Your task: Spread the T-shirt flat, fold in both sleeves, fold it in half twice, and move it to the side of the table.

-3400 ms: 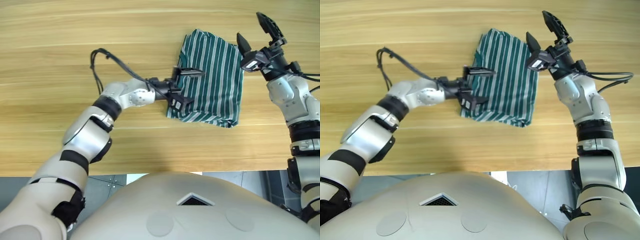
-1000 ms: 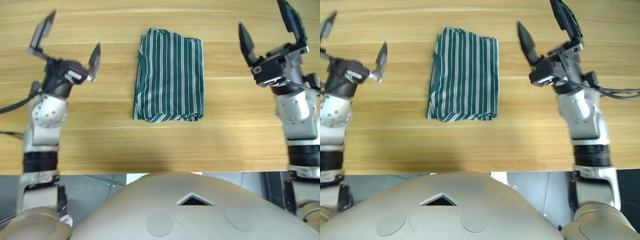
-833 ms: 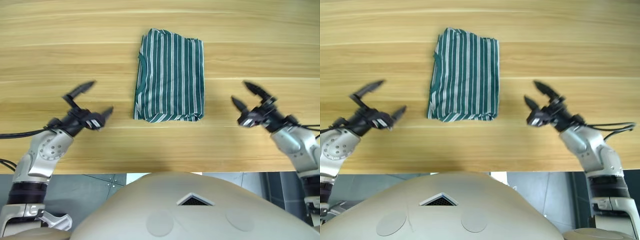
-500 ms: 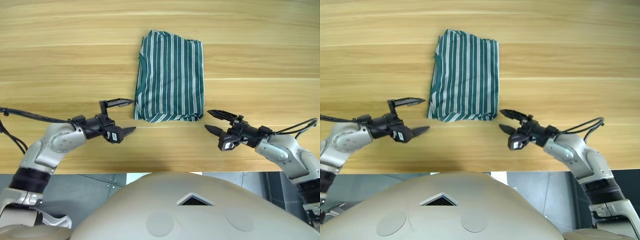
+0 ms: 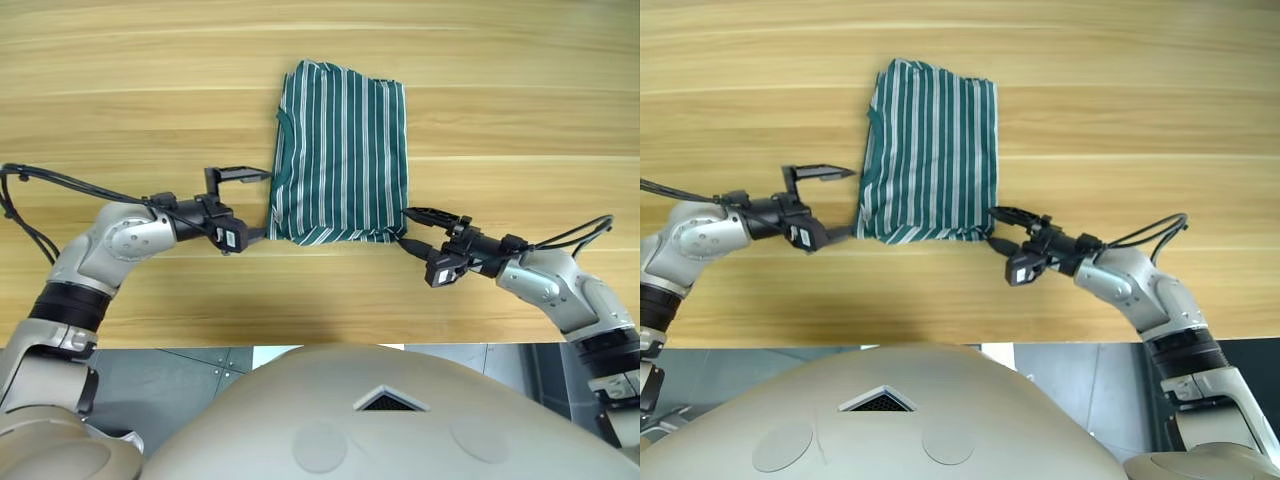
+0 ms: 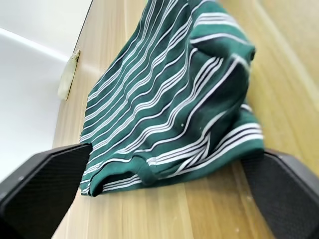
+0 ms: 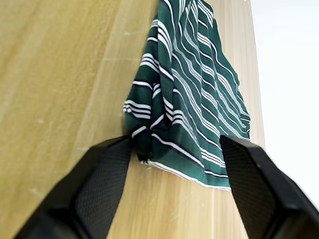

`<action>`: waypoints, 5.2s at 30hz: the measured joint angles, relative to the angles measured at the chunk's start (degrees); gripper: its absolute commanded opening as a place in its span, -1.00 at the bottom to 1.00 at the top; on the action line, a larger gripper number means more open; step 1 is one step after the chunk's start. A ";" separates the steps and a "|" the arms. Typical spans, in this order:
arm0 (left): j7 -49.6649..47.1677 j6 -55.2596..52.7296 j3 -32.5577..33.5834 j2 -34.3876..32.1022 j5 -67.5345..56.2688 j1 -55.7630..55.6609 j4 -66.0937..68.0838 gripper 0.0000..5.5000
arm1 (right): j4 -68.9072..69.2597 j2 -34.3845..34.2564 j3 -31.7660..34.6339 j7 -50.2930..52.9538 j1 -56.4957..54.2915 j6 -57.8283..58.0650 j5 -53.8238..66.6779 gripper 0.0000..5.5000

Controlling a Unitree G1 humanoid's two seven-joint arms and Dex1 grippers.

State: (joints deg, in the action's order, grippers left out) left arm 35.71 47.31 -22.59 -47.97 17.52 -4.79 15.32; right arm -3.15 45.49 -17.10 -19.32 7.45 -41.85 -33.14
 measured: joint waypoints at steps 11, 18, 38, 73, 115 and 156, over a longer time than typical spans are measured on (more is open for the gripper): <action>2.24 3.24 -3.97 1.69 -3.16 -3.28 3.96 0.77 | -3.71 -2.12 -3.31 1.57 -3.95 -1.97 -0.23 0.17; 2.21 5.09 -5.91 3.46 -3.01 -5.93 9.35 0.29 | -5.13 -2.38 -4.11 1.91 -4.21 -2.65 0.04 -0.16; 3.27 6.48 -8.34 4.09 -3.11 -7.08 13.18 -0.81 | -8.73 -5.17 -3.75 4.63 -7.28 -0.44 -2.30 -0.93; -13.29 -5.17 12.32 9.99 -11.96 10.92 -6.14 -1.00 | -0.09 -9.10 4.43 1.90 -3.02 -0.15 15.48 -0.93; -23.84 -4.73 7.57 23.99 3.50 -22.71 44.76 0.07 | -66.61 -29.45 -3.78 30.90 -50.27 8.99 -2.00 0.13; -14.15 2.41 36.65 41.13 -32.93 -6.98 31.22 0.42 | -72.85 -18.05 49.75 53.53 -44.09 36.77 43.55 0.13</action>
State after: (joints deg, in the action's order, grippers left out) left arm 21.56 49.72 14.05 -6.84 -15.41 -11.78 46.55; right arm -76.00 27.45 32.65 34.21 -36.64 -5.07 10.41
